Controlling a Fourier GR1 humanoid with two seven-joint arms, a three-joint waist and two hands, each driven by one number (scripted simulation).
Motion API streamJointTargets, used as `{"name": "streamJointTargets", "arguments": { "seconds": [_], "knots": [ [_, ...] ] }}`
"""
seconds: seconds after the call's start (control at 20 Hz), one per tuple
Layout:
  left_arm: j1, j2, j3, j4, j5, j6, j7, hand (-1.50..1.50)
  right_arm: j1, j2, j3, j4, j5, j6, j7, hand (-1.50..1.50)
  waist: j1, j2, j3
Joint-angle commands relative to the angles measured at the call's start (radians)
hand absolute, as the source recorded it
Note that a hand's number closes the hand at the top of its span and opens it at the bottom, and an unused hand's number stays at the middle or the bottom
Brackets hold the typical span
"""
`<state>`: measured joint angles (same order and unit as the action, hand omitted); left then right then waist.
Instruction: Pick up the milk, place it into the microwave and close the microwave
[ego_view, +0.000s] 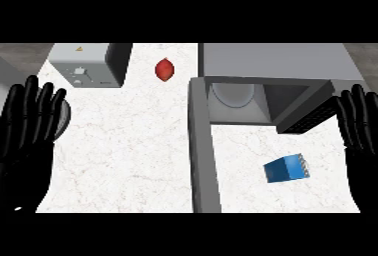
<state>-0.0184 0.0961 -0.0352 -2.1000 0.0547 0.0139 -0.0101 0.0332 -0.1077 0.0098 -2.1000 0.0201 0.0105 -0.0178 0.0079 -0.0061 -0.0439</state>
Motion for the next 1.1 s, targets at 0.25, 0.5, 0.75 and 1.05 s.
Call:
{"name": "streamJointTargets", "arguments": {
  "seconds": [0.25,0.5,0.75,1.05],
  "knots": [
    [-0.026,0.101,0.188,0.091,0.066,-0.038,-0.011,-1.50,0.064,0.105,0.142,-0.058,0.318,-0.291,0.070,-1.50,-0.012,0.006,0.042],
    [0.137,0.050,0.152,-0.006,0.151,-0.054,0.094,-1.50,0.065,0.107,0.405,-0.073,0.150,-0.417,0.103,-1.50,0.005,0.002,0.043],
    [0.253,0.010,0.128,-0.081,0.133,-0.080,0.058,-1.50,0.132,0.107,0.480,-0.088,0.203,-0.457,0.076,-1.50,-0.004,0.004,0.044],
    [0.326,-0.024,0.114,-0.144,0.109,-0.085,0.039,-1.50,0.243,0.103,0.584,-0.046,0.316,-0.585,-0.010,-1.50,-0.006,0.004,0.044]
  ]
}}
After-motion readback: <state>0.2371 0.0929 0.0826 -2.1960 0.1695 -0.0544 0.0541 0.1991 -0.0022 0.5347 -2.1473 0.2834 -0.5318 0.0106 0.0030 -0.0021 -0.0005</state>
